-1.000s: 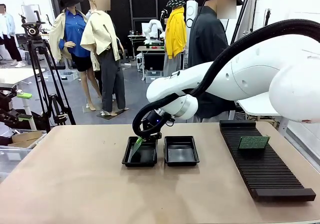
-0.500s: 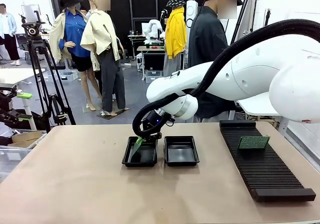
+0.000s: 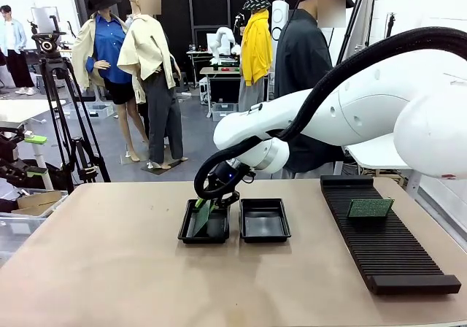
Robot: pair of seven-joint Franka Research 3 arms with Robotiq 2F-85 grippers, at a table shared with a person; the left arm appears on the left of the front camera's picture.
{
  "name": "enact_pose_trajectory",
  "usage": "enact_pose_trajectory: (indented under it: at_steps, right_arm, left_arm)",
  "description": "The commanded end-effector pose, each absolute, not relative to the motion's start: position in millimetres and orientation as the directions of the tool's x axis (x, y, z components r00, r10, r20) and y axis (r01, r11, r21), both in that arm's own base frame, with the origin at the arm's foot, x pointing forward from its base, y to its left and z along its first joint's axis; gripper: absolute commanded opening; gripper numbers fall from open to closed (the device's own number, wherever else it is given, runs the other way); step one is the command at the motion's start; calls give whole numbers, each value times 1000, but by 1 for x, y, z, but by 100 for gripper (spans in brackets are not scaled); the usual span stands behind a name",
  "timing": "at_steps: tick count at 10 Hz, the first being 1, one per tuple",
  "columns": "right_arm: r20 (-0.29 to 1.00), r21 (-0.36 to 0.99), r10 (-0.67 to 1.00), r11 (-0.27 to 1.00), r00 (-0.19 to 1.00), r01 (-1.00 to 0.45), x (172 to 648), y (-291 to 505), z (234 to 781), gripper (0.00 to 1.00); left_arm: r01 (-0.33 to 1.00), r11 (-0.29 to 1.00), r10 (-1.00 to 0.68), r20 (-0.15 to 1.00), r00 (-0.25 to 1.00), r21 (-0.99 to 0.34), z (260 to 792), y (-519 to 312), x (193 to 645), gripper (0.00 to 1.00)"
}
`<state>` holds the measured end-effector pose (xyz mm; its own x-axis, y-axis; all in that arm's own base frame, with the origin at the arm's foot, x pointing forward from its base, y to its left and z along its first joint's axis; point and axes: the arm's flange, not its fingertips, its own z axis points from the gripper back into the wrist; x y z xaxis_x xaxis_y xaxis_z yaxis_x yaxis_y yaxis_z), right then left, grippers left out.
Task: Inspect and transfer BCBs to ESD trays.
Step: Pick up the Blank PCB from the PCB Rack and place it in the left ESD tray.
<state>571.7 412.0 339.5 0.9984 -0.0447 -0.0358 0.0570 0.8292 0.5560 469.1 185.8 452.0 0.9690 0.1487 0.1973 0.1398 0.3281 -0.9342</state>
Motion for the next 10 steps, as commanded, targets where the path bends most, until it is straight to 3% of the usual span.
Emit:
enact_pose_trajectory:
  at_steps: [1, 5, 9, 10]
  right_arm:
    - [-33, 491, -55, 869, 998, 65, 569, 412, 357, 100]
    - [-28, 313, -84, 945, 996, 89, 558, 418, 395, 100]
    - [-37, 275, -101, 955, 994, 107, 558, 416, 396, 100]
    - [-42, 318, -73, 944, 996, 82, 553, 413, 400, 100]
  left_arm:
    - [131, 335, 157, 193, 969, -933, 455, 186, 469, 100]
    - [131, 335, 157, 193, 969, -933, 455, 186, 469, 100]
    - [131, 335, 157, 193, 969, -933, 455, 186, 469, 100]
    - [131, 335, 157, 193, 969, -933, 455, 186, 469, 100]
